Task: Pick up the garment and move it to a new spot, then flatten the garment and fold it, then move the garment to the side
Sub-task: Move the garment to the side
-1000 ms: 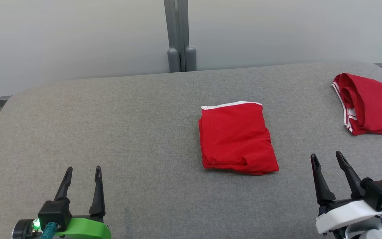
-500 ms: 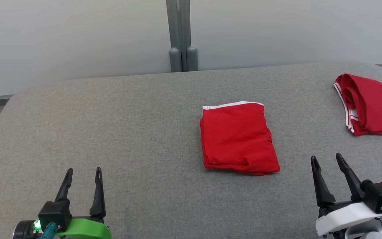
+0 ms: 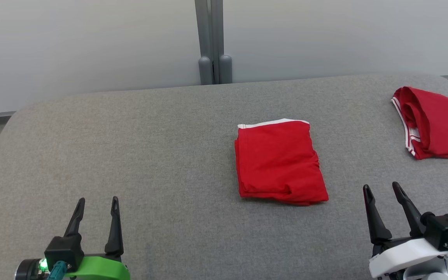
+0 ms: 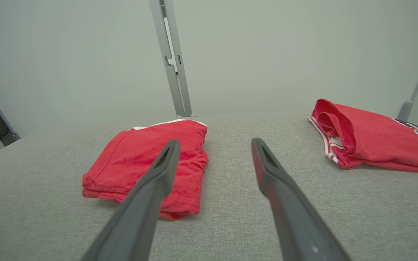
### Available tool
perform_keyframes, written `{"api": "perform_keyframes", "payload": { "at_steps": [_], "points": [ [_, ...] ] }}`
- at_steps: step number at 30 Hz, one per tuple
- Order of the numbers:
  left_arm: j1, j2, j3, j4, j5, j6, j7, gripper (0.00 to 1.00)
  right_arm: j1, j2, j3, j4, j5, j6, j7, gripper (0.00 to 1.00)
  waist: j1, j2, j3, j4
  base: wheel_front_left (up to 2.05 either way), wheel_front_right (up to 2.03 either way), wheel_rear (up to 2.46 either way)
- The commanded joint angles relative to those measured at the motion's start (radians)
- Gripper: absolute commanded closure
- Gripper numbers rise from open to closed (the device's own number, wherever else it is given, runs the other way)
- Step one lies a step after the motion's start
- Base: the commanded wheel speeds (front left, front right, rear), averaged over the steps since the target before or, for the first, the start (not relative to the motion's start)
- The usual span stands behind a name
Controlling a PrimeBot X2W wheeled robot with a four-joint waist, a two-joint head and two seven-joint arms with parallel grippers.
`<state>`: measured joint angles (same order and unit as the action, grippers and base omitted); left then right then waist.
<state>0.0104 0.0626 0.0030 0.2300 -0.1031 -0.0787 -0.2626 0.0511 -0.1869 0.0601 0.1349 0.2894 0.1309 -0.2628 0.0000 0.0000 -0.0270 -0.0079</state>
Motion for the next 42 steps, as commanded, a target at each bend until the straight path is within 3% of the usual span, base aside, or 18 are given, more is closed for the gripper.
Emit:
{"api": "perform_keyframes", "payload": {
  "at_steps": [1,11,19,30,42],
  "points": [
    [0.005,0.003,0.004,0.000,0.003,0.000,-0.003,0.00,0.003,0.001,0.001,0.004,-0.005,-0.001,-0.002,0.00,0.0000,0.0000,0.000,0.000,0.00,0.00,0.00],
    [-0.004,0.001,0.000,0.001,0.003,0.002,-0.003,0.00,-0.071,-0.033,0.044,0.010,-0.008,0.000,-0.002,0.00,0.0000,0.0000,0.010,0.008,0.00,0.00,0.00],
    [-0.031,-0.002,-0.016,0.001,0.003,0.005,-0.003,0.00,-0.261,-0.088,0.116,0.080,-0.001,-0.001,-0.002,0.00,0.0000,0.0000,0.054,0.031,0.00,0.00,0.00],
    [-0.098,-0.007,-0.061,0.012,0.001,0.014,-0.003,0.00,-0.530,-0.132,0.196,0.366,0.032,-0.001,-0.002,0.00,0.0000,0.0000,0.143,0.102,0.00,0.00,0.00],
    [-0.159,-0.011,-0.112,0.012,-0.017,0.030,-0.003,0.00,-0.664,-0.133,0.270,0.704,0.103,-0.001,-0.002,0.00,0.0000,0.0000,0.242,0.166,0.00,0.00,0.00]
  ]
}}
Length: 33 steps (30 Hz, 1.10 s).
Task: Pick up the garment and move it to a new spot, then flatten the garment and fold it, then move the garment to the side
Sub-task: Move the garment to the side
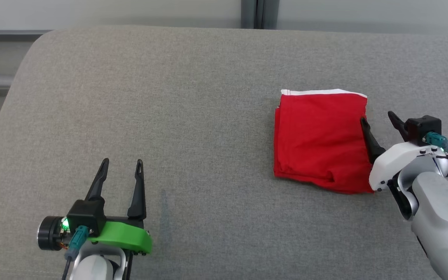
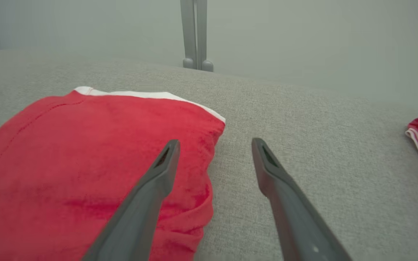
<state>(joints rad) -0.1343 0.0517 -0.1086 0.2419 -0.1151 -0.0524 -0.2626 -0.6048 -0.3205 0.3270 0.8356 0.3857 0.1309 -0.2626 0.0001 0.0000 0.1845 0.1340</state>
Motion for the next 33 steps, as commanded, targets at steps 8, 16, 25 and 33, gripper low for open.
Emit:
{"api": "perform_keyframes", "payload": {
  "at_steps": [8,16,25,33],
  "points": [
    [-0.044,0.000,-0.033,0.003,-0.025,0.021,-0.003,0.00,0.006,0.030,0.061,0.131,0.089,-0.001,-0.002,0.00,-0.0001,0.0000,0.063,0.042,0.00,0.00,0.00],
    [-0.045,0.000,-0.042,0.006,-0.038,0.034,-0.003,0.00,0.026,0.052,0.152,0.167,0.227,-0.001,0.033,1.00,-0.0001,0.0000,0.058,0.023,0.00,0.00,0.00],
    [-0.060,0.000,-0.047,-0.001,-0.030,0.030,-0.003,0.00,-0.074,-0.062,0.249,0.119,0.262,-0.002,0.008,1.00,-0.0001,0.0000,0.075,-0.051,0.00,0.00,0.00],
    [-0.116,0.000,-0.054,-0.012,-0.004,0.029,-0.003,0.00,-0.206,-0.226,0.362,0.044,0.268,-0.001,0.033,1.00,-0.0001,0.0000,0.180,-0.154,0.00,0.00,0.00]
  ]
}}
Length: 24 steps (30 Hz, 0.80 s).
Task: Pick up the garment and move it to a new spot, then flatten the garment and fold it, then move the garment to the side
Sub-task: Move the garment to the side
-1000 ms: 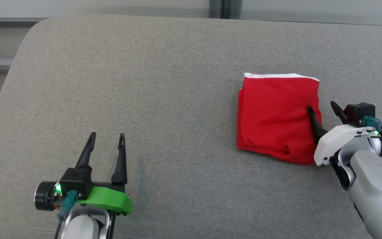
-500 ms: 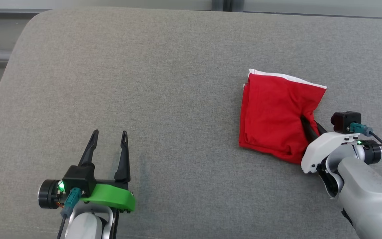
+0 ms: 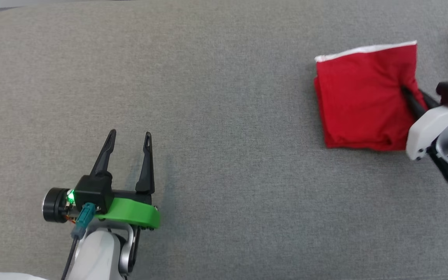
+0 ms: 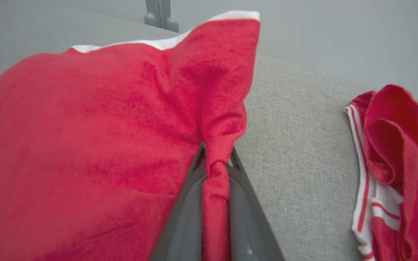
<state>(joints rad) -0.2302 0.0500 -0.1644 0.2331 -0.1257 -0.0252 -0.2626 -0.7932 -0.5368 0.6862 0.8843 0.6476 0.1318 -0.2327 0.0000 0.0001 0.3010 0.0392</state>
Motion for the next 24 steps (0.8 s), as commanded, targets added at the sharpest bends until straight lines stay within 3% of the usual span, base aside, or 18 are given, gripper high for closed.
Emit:
{"api": "perform_keyframes", "payload": {
  "at_steps": [1,11,17,24],
  "points": [
    [-0.030,0.002,-0.004,-0.006,0.010,0.001,-0.003,0.00,-0.037,-0.037,0.014,-0.013,0.010,-0.002,0.008,1.00,0.0000,-0.0001,0.080,-0.070,0.00,0.00,0.00],
    [-0.111,0.018,-0.021,-0.033,0.063,-0.005,-0.003,0.00,-0.201,-0.281,0.071,-0.076,0.077,-0.002,0.026,1.00,0.0000,-0.0001,0.213,-0.148,0.00,0.00,0.00],
    [-0.136,0.041,-0.031,-0.072,0.089,-0.006,-0.003,0.00,-0.298,-0.352,0.090,-0.060,0.116,-0.002,0.049,1.00,0.0000,-0.0001,0.272,-0.188,0.00,0.00,0.00],
    [-0.148,0.045,-0.052,-0.113,0.102,-0.009,-0.003,0.00,-0.394,-0.409,0.117,-0.004,0.146,-0.002,0.072,1.00,0.0000,-0.0001,0.305,-0.181,0.00,0.00,0.00]
  ]
}}
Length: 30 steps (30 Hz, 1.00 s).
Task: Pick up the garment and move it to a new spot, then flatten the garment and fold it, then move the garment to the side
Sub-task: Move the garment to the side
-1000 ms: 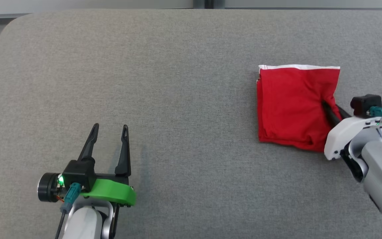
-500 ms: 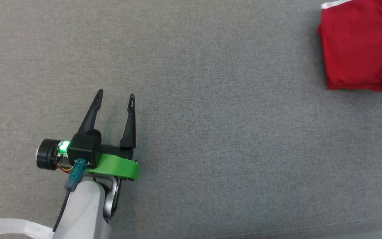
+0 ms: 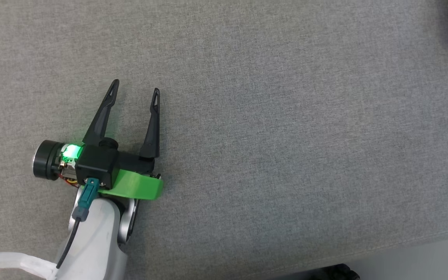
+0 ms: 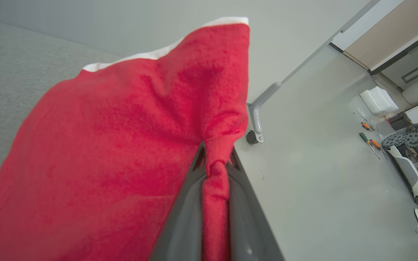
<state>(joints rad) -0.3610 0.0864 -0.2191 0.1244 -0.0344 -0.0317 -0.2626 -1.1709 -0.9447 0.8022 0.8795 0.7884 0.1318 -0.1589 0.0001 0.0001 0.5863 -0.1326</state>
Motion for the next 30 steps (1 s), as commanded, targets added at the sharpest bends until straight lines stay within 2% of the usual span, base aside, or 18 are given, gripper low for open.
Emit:
{"api": "perform_keyframes", "payload": {
  "at_steps": [1,9,10,11,12,21,26,30],
  "points": [
    [-0.017,0.010,0.000,-0.008,0.012,-0.002,-0.003,0.00,-0.027,-0.005,0.009,0.013,0.009,-0.002,0.006,1.00,-0.0001,-0.0001,0.023,-0.007,0.00,0.00,0.00],
    [-0.015,0.013,-0.012,-0.033,0.009,0.007,-0.001,0.00,-0.098,-0.018,0.049,0.117,0.015,-0.002,0.008,1.00,-0.0001,-0.0001,0.045,0.010,0.00,0.00,0.00],
    [-0.015,0.013,-0.012,-0.035,0.009,0.008,-0.001,0.00,-0.104,-0.016,0.055,0.129,0.012,-0.002,0.008,0.84,-0.0001,-0.0001,0.047,0.013,0.00,0.00,0.00],
    [-0.015,0.014,-0.012,-0.036,0.008,0.009,-0.001,0.00,-0.110,-0.014,0.063,0.145,0.006,-0.002,0.004,0.50,-0.0001,-0.0001,0.048,0.016,0.00,0.00,0.00],
    [-0.015,0.014,-0.012,-0.037,0.007,0.011,-0.001,0.00,-0.115,-0.012,0.065,0.158,0.007,-0.002,0.000,0.00,-0.0001,-0.0001,0.048,0.017,0.00,0.00,0.00],
    [0.010,0.009,0.002,-0.028,-0.023,0.024,-0.001,0.00,-0.164,0.036,0.109,0.218,-0.054,-0.002,-0.085,0.00,-0.0001,-0.0001,0.002,0.020,0.00,0.00,0.00],
    [0.040,0.004,0.017,-0.015,-0.047,0.029,-0.001,0.00,-0.172,0.073,0.105,0.175,-0.085,-0.002,-0.106,0.00,-0.0001,-0.0001,-0.068,0.023,0.00,0.00,0.00],
    [0.072,0.001,0.037,-0.007,-0.065,0.033,-0.001,0.00,-0.141,0.101,0.055,0.086,-0.116,-0.002,-0.106,0.00,-0.0001,-0.0001,-0.127,0.032,0.00,0.00,0.00]
  ]
}}
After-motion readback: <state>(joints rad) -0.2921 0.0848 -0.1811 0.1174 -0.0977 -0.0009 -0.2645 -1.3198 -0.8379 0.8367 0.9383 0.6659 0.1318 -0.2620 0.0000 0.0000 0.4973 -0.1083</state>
